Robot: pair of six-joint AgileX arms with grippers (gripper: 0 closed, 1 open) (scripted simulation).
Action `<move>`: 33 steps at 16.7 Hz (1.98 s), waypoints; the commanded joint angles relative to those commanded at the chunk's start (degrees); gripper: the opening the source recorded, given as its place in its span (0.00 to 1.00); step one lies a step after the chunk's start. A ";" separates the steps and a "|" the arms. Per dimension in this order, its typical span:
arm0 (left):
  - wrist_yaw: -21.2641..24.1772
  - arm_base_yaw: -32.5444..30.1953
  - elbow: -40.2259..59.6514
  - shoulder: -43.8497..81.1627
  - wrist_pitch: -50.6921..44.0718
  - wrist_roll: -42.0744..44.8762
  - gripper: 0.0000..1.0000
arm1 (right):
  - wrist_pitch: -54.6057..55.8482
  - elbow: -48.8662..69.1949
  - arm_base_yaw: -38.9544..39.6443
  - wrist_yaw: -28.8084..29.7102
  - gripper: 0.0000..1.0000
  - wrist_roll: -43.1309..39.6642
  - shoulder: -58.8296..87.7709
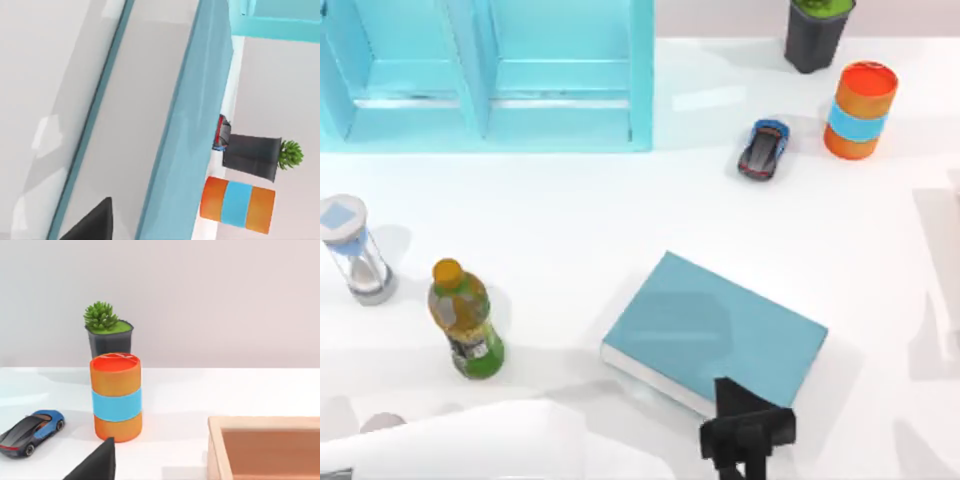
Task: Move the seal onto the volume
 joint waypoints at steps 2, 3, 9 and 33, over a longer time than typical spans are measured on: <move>0.04 -2.53 2.00 1.02 -10.12 -8.49 1.00 | 0.00 0.00 0.00 0.00 1.00 0.00 0.00; -0.01 -3.69 2.81 1.54 -14.56 -12.17 1.00 | 0.00 0.00 0.00 0.00 1.00 0.00 0.00; -0.65 -7.73 4.63 3.56 -28.90 -23.89 1.00 | 0.00 0.00 0.00 0.00 1.00 0.00 0.00; 40.21 50.75 -20.41 -52.90 7.70 70.82 1.00 | 0.00 0.00 0.00 0.00 1.00 0.00 0.00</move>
